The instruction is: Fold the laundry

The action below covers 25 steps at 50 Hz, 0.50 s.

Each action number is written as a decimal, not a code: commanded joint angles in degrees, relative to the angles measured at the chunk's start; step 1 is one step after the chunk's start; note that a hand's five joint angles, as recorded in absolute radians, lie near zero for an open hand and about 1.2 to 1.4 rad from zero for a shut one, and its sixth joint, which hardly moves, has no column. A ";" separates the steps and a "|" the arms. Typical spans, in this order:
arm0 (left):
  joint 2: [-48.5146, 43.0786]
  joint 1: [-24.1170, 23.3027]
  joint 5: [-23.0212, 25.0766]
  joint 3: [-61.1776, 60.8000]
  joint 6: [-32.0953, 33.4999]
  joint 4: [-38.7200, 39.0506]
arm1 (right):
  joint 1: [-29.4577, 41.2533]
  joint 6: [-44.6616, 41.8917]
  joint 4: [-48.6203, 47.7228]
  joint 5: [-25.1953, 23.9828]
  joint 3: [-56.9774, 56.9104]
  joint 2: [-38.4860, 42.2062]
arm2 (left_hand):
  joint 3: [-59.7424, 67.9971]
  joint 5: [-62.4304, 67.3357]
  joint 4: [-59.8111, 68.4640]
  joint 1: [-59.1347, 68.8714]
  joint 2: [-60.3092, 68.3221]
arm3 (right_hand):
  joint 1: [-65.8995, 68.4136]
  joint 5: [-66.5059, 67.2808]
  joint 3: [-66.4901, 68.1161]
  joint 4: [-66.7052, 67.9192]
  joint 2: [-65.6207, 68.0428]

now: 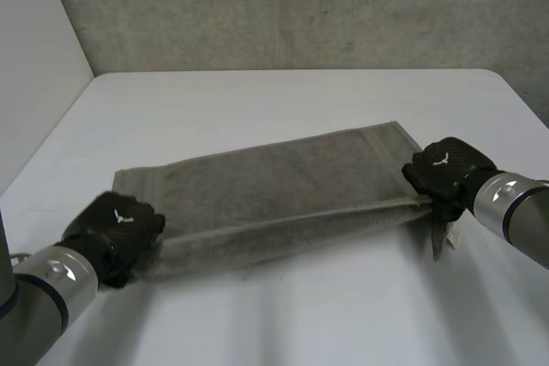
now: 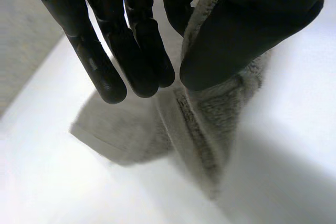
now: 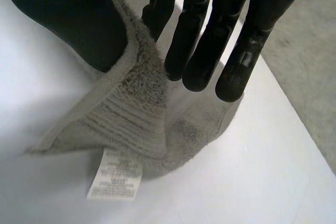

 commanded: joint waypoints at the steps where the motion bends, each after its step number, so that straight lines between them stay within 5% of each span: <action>1: -1.45 0.20 -0.19 2.18 -0.46 6.49 | -0.36 17.80 -9.10 -0.47 0.26 4.21 | 10.29 11.75 10.18 11.15 10.18 | 24.05 12.91 11.74 11.49 12.27; 6: -3.90 0.29 -0.37 4.99 -0.54 8.78 | -1.24 23.38 -10.96 -0.12 0.09 5.62 | 10.29 11.75 10.18 11.15 10.18 | 18.06 6.92 5.75 5.49 6.27; 15: -6.64 2.13 -0.37 6.84 -4.31 10.02 | -4.66 24.69 -10.16 1.03 2.36 5.45 | 10.29 11.75 10.18 11.15 10.18 | -18.21 -29.36 -30.52 -30.78 -30.00; 25: -6.64 2.14 -0.37 5.79 -6.61 9.84 | -10.12 32.16 -9.02 0.94 5.62 5.62 | 10.29 11.75 10.18 11.15 10.18 | -28.03 -39.18 -40.35 -40.60 -39.82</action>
